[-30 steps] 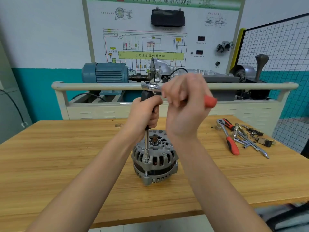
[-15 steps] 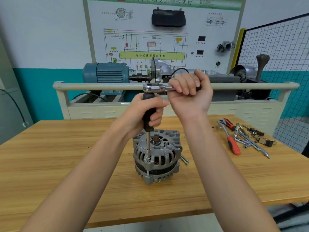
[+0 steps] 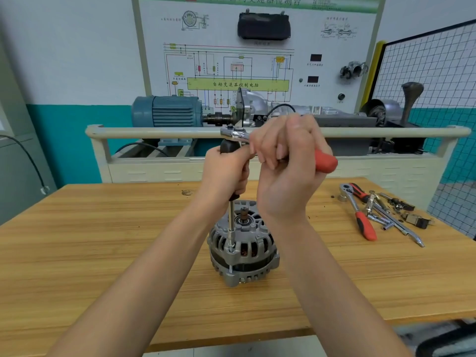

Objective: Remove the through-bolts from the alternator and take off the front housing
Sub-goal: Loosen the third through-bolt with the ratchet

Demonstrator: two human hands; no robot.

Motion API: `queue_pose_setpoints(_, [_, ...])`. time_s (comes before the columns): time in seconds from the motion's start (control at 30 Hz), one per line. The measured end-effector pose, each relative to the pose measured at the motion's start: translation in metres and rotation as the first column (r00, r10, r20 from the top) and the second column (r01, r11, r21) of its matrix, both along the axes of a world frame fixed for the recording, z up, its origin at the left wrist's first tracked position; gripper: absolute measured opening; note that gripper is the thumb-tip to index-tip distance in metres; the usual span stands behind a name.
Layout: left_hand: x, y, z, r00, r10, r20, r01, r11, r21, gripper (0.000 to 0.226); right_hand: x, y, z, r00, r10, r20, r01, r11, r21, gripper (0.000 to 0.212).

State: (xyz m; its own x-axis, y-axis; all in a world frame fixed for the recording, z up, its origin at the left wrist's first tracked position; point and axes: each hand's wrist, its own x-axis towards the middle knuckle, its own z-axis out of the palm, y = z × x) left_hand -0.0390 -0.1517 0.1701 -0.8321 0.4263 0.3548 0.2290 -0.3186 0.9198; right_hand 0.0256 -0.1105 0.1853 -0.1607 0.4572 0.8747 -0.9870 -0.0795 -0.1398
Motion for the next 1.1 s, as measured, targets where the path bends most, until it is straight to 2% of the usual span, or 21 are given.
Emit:
queue_pose_setpoints(0.07, [-0.003, -0.004, 0.000, 0.997, -0.080, -0.014, 0.080, 0.996, -0.026, 0.041, -0.002, 0.008, 0.001, 0.994, 0.108, -0.005, -0.108, 0.994, -0.024, 0.033])
queue_pose_setpoints(0.13, [-0.008, -0.012, 0.001, 0.971, -0.236, -0.024, 0.235, 0.971, -0.043, 0.037, -0.005, 0.022, 0.006, 0.940, 0.338, 0.049, -0.331, 0.937, -0.111, 0.039])
queue_pose_setpoints(0.2, [-0.011, -0.021, 0.003, 0.911, -0.411, -0.044, 0.409, 0.911, -0.045, 0.032, -0.010, 0.037, 0.011, 0.804, 0.586, 0.100, -0.546, 0.795, -0.263, 0.044])
queue_pose_setpoints(0.27, [-0.011, -0.024, 0.004, 0.846, -0.530, -0.062, 0.525, 0.847, -0.078, 0.029, -0.016, 0.050, 0.014, 0.612, 0.789, 0.056, -0.702, 0.575, -0.420, 0.042])
queue_pose_setpoints(0.3, [-0.010, -0.023, 0.005, 0.830, -0.554, -0.067, 0.546, 0.831, -0.108, 0.029, -0.019, 0.054, 0.014, 0.530, 0.848, 0.015, -0.746, 0.474, -0.468, 0.041])
queue_pose_setpoints(0.33, [-0.008, -0.021, 0.005, 0.829, -0.555, -0.063, 0.544, 0.828, -0.136, 0.030, -0.021, 0.057, 0.014, 0.483, 0.875, -0.017, -0.764, 0.413, -0.495, 0.041])
queue_pose_setpoints(0.37, [-0.006, -0.019, 0.005, 0.838, -0.544, -0.048, 0.532, 0.833, -0.154, 0.032, -0.023, 0.057, 0.014, 0.479, 0.877, -0.032, -0.761, 0.397, -0.513, 0.040])
queue_pose_setpoints(0.47, [-0.004, -0.014, 0.004, 0.891, -0.454, -0.002, 0.449, 0.881, -0.148, 0.040, -0.019, 0.054, 0.012, 0.575, 0.818, -0.027, -0.709, 0.482, -0.516, 0.041])
queue_pose_setpoints(0.57, [-0.003, -0.010, 0.001, 0.962, -0.275, 0.002, 0.274, 0.959, -0.076, 0.051, -0.011, 0.044, 0.007, 0.732, 0.680, 0.032, -0.605, 0.671, -0.429, 0.046])
queue_pose_setpoints(0.67, [-0.001, -0.003, 0.001, 0.994, -0.102, 0.028, 0.102, 0.994, -0.027, 0.046, -0.004, 0.023, 0.003, 0.925, 0.375, 0.062, -0.354, 0.909, -0.218, 0.039])
queue_pose_setpoints(0.73, [0.001, 0.001, 0.001, 0.999, -0.037, 0.027, 0.037, 0.999, -0.020, 0.041, -0.001, 0.009, 0.000, 0.993, 0.115, 0.024, -0.112, 0.988, -0.102, 0.034])
queue_pose_setpoints(0.8, [0.002, 0.002, 0.000, 1.000, -0.016, 0.012, 0.016, 1.000, -0.010, 0.039, -0.001, 0.002, -0.002, 1.000, -0.013, 0.006, 0.013, 0.999, -0.040, 0.034])
queue_pose_setpoints(0.87, [0.001, 0.000, -0.002, 0.999, -0.042, -0.009, 0.042, 0.999, -0.013, 0.039, -0.002, 0.005, -0.002, 0.999, 0.034, 0.014, -0.034, 0.998, -0.048, 0.034])
queue_pose_setpoints(0.97, [-0.007, -0.010, 0.000, 0.976, -0.217, -0.017, 0.216, 0.976, -0.041, 0.039, -0.004, 0.024, 0.003, 0.930, 0.361, 0.071, -0.349, 0.926, -0.144, 0.040])
queue_pose_setpoints(1.03, [-0.012, -0.018, 0.002, 0.914, -0.406, -0.013, 0.405, 0.913, -0.055, 0.033, -0.008, 0.039, 0.007, 0.793, 0.601, 0.098, -0.562, 0.785, -0.262, 0.044])
queue_pose_setpoints(1.1, [-0.014, -0.023, 0.005, 0.852, -0.523, -0.026, 0.519, 0.850, -0.092, 0.031, -0.012, 0.049, 0.010, 0.649, 0.757, 0.072, -0.681, 0.620, -0.389, 0.041])
